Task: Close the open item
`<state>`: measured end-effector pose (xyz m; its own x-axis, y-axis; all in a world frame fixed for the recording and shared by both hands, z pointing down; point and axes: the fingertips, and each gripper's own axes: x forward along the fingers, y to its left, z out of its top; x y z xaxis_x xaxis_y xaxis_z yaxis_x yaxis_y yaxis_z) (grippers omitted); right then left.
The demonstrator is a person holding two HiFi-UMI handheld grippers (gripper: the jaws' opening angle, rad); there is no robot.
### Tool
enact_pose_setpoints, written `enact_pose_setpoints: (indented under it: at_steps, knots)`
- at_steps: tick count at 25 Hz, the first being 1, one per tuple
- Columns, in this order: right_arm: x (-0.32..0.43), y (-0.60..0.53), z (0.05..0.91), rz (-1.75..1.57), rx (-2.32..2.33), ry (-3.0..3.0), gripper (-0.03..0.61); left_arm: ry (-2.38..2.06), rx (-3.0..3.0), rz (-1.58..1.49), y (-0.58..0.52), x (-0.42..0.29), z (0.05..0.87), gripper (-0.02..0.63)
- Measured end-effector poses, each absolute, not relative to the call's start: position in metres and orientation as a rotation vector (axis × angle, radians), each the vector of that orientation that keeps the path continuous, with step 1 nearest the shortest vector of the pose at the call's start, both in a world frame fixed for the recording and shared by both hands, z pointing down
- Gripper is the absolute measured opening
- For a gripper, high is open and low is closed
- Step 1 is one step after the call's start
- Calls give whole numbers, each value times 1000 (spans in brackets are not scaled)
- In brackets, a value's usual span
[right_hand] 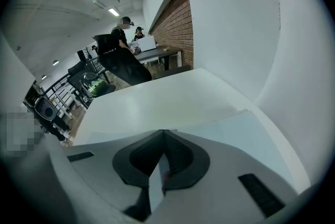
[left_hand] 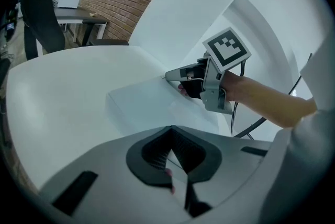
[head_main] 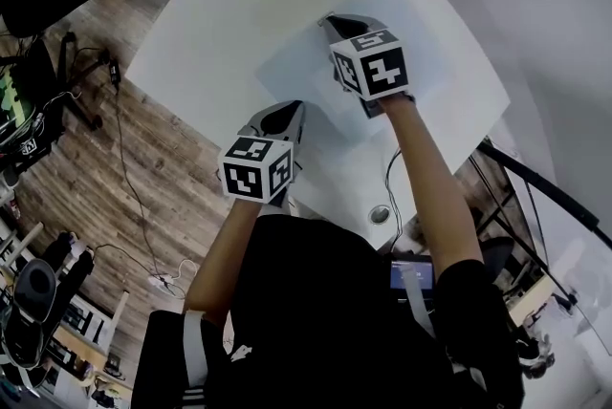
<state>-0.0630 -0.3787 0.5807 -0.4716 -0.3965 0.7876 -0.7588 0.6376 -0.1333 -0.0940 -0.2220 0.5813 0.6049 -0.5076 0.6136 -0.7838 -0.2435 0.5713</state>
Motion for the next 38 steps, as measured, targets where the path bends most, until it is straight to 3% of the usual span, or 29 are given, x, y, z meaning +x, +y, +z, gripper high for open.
enact_pose_setpoints:
  at_steps: [17, 38]
  knots:
    - [-40, -349, 557, 629, 920, -2130, 40, -990, 1926, 478, -222, -88, 566, 11]
    - [15, -283, 422, 646, 1183, -2318, 38, -1040, 2332, 422, -238, -65, 428, 11]
